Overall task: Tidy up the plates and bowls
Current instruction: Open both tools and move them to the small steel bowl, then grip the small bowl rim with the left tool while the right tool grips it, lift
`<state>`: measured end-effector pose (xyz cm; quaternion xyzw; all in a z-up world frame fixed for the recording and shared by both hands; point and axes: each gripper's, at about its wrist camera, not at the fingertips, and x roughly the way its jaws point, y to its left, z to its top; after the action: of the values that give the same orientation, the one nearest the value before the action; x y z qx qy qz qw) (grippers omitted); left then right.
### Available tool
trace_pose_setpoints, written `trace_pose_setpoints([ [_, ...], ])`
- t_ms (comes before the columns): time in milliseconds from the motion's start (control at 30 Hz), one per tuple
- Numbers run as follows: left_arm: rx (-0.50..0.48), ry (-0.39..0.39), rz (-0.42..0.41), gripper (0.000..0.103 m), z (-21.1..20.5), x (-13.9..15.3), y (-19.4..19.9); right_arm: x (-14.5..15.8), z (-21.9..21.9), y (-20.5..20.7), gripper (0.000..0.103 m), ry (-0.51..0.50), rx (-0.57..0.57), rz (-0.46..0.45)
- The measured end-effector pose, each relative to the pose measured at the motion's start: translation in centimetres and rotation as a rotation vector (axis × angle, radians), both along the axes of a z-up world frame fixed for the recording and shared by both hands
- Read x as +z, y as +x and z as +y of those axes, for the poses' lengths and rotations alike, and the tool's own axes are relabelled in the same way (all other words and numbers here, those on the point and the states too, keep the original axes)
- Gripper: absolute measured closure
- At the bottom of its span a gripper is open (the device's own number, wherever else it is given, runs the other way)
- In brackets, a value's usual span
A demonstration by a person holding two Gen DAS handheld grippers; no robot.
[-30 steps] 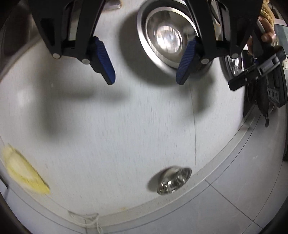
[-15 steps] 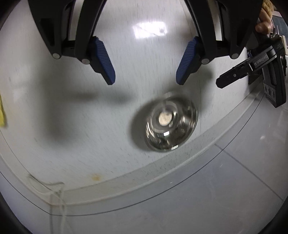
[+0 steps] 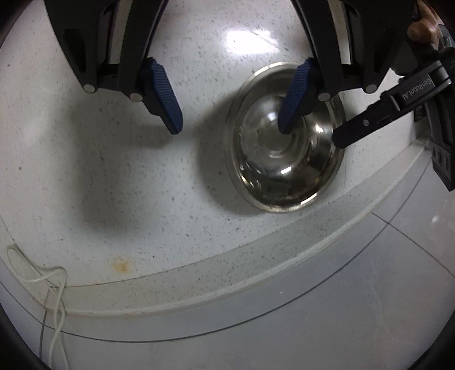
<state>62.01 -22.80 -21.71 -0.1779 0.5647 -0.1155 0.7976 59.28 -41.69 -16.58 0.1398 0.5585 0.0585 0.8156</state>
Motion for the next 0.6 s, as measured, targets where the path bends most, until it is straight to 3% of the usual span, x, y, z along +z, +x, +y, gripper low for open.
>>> trace_pose_setpoints([
  [67,-0.007,0.005,0.005,0.032,-0.5,-0.4,0.3,-0.2,-0.1,0.2,0.041,0.005,-0.004,0.003],
  [167,-0.022,-0.008,0.012,0.048,-1.2,-0.8,0.8,-0.6,-0.7,0.5,0.078,0.05,-0.006,0.016],
  [200,-0.026,-0.008,0.013,0.053,-1.5,-0.9,0.9,-0.8,-0.8,0.5,0.081,0.064,-0.008,0.023],
  [267,-0.042,-0.012,0.018,0.067,-2.1,-1.1,1.0,-1.2,-1.1,0.4,0.089,0.075,-0.007,0.029],
  [300,-0.049,-0.017,0.029,0.081,-2.3,-1.3,1.1,-1.3,-1.1,0.5,0.093,0.101,-0.009,0.023],
  [333,-0.052,-0.016,0.035,0.092,-2.7,-1.4,1.3,-1.2,-1.1,0.4,0.093,0.113,-0.016,0.022],
  [367,-0.06,-0.024,0.036,0.096,-3.0,-1.6,1.5,-1.1,-1.4,0.3,0.094,0.131,-0.021,0.018],
  [500,-0.057,-0.052,0.026,0.098,-3.2,-1.2,0.9,-0.4,-1.3,-0.4,0.095,0.136,-0.026,0.005],
  [600,-0.051,-0.053,0.01,0.098,-1.7,0.8,-1.2,0.7,-1.2,-1.4,0.095,0.124,-0.017,-0.003],
])
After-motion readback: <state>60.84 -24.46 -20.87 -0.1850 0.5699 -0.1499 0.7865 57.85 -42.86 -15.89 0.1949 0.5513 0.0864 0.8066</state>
